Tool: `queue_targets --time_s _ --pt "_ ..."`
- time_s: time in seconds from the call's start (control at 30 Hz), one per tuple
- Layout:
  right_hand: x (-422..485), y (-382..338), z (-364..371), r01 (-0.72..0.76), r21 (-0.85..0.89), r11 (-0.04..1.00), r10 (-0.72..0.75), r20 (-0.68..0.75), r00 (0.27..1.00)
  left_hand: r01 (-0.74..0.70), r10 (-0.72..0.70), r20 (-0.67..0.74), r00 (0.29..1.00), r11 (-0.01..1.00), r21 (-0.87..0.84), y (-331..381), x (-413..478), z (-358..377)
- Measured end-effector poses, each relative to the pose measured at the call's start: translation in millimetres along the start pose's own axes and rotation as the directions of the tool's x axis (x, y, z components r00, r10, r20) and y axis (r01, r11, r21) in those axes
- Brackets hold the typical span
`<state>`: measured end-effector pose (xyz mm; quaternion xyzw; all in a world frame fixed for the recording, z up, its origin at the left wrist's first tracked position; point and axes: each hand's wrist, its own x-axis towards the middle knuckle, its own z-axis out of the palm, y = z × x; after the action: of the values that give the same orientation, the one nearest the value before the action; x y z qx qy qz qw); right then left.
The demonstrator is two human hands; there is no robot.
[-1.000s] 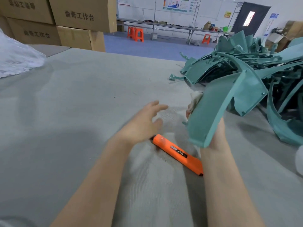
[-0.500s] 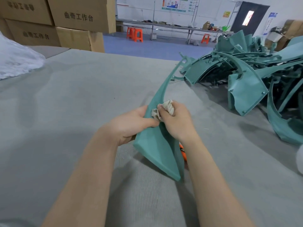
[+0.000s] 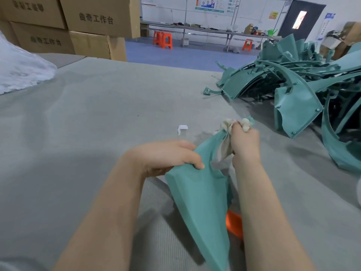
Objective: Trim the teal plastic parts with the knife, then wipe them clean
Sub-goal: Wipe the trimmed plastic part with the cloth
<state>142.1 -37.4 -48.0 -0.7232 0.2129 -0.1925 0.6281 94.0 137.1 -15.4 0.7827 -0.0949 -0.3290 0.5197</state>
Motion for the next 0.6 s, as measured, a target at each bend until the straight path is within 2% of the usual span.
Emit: queue_targets --time_s 0.1,0.23,0.3,0.47,0.53,0.6 --pt "-4 -1 3 0.014 0.014 1.0 -0.014 0.061 0.998 0.006 -0.01 -0.06 0.998 0.998 -0.062 -3 2 -3" --pt "-17 -6 9 0.064 -0.091 0.994 -0.029 0.343 0.939 -0.023 0.001 -0.145 0.989 0.989 -0.146 -5 5 -6" --pt "-23 -7 13 0.104 -0.085 0.991 -0.058 0.426 0.903 -0.042 0.014 -0.175 0.984 0.986 -0.158 -4 5 -7" --pt "-23 -6 15 0.082 -0.053 0.995 -0.065 0.268 0.961 -0.043 0.024 -0.146 0.989 0.991 -0.129 -1 3 -5" --pt "-13 -4 11 0.057 -0.067 0.996 -0.046 0.151 0.987 -0.035 0.026 -0.109 0.994 0.996 -0.087 0 1 -3" --pt "-4 -1 4 -0.021 0.015 1.0 0.021 0.031 0.999 -0.042 0.037 -0.064 0.997 0.996 -0.076 2 -2 -1"
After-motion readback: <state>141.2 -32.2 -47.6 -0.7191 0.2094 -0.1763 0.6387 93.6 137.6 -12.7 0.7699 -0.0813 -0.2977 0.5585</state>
